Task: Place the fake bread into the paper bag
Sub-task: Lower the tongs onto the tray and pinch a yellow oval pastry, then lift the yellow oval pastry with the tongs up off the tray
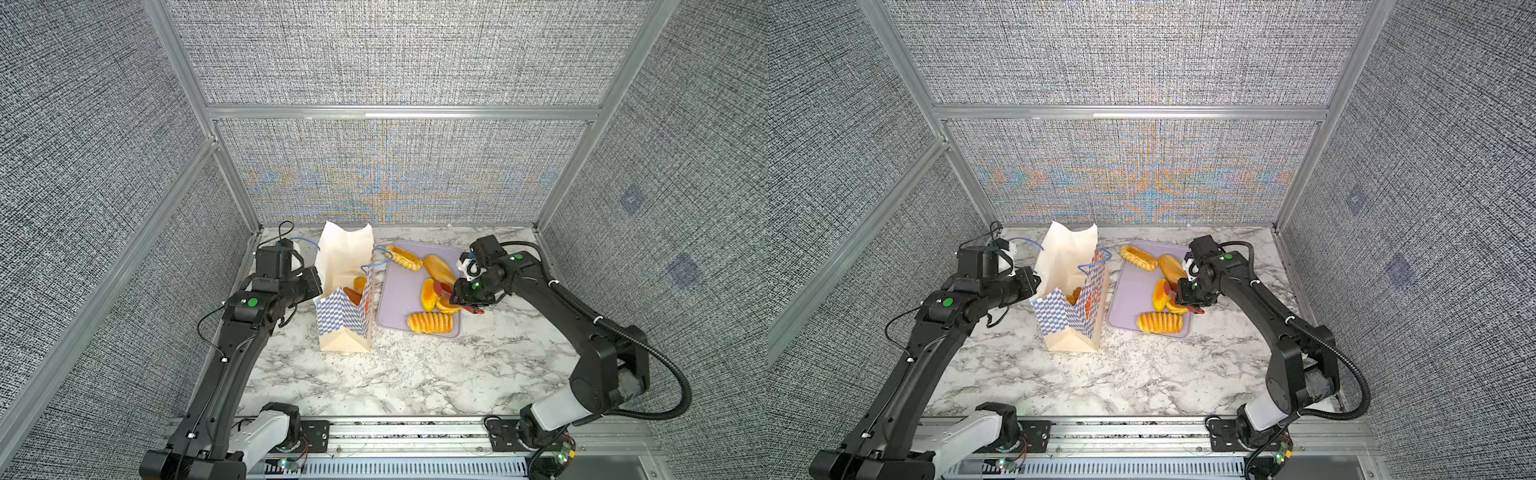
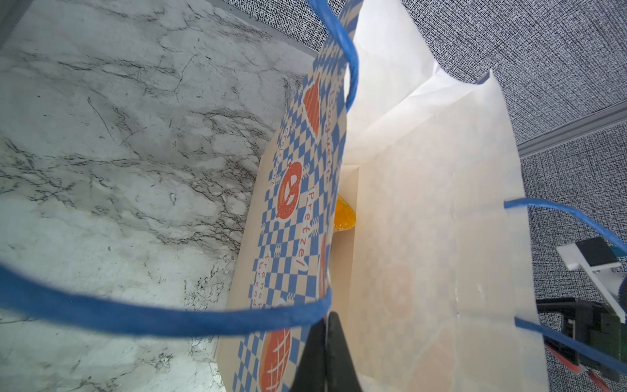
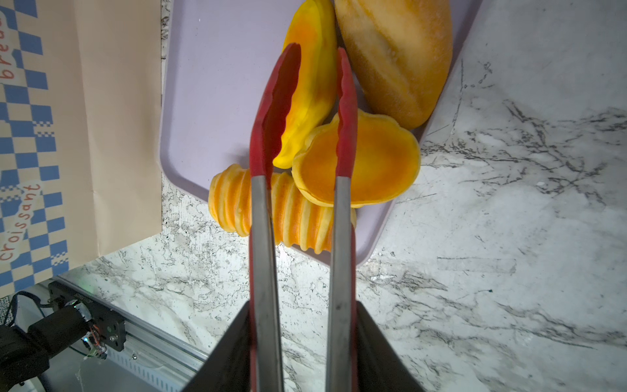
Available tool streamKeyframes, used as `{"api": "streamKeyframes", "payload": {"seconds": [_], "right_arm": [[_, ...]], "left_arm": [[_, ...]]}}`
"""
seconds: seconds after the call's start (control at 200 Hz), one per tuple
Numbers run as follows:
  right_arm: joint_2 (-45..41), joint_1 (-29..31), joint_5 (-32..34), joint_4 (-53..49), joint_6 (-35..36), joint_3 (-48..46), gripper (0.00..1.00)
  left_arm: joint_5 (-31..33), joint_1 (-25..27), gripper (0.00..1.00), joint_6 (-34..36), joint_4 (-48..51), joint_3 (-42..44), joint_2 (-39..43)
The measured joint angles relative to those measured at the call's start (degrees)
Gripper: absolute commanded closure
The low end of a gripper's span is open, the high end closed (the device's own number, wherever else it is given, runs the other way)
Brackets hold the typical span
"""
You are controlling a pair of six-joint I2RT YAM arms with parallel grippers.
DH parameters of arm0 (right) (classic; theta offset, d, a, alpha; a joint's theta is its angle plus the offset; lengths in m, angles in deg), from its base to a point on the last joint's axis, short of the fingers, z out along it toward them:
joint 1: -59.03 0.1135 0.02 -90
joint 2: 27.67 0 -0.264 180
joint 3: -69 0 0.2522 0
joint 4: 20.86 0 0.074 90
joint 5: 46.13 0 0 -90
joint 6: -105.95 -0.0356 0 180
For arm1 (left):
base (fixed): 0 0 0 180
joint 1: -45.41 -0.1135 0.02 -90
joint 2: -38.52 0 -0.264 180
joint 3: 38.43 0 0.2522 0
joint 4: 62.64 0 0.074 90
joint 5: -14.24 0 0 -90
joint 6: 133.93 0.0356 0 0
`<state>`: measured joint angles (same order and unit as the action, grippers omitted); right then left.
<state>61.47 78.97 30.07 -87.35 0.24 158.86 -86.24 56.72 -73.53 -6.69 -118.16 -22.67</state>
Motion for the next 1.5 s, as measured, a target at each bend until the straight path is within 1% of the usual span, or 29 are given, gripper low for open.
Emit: {"api": "streamKeyframes", "payload": {"seconds": [0.87,1.2,1.37,1.501], "right_arm": [[4.1,-0.1,-2.3,1.6,0.0,0.4,0.55],[4.0,-0.1,-3.1,2.6,0.0,0.9,0.64],[3.6,-0.1,-3.5,2.8,-0.3,1.2,0.67],[3.2,-0.1,-4.2,3.2,-0.5,1.6,0.68]], "left_arm": [[0.0,0.0,1.0,0.0,0.0,0.4,0.5],[0.0,0.0,1.0,0.0,0.0,0.4,0.5],[0.0,0.0,1.0,0.0,0.0,0.4,0.5],[0.1,0.0,1.0,0.0,0.0,0.4,0.6]]}}
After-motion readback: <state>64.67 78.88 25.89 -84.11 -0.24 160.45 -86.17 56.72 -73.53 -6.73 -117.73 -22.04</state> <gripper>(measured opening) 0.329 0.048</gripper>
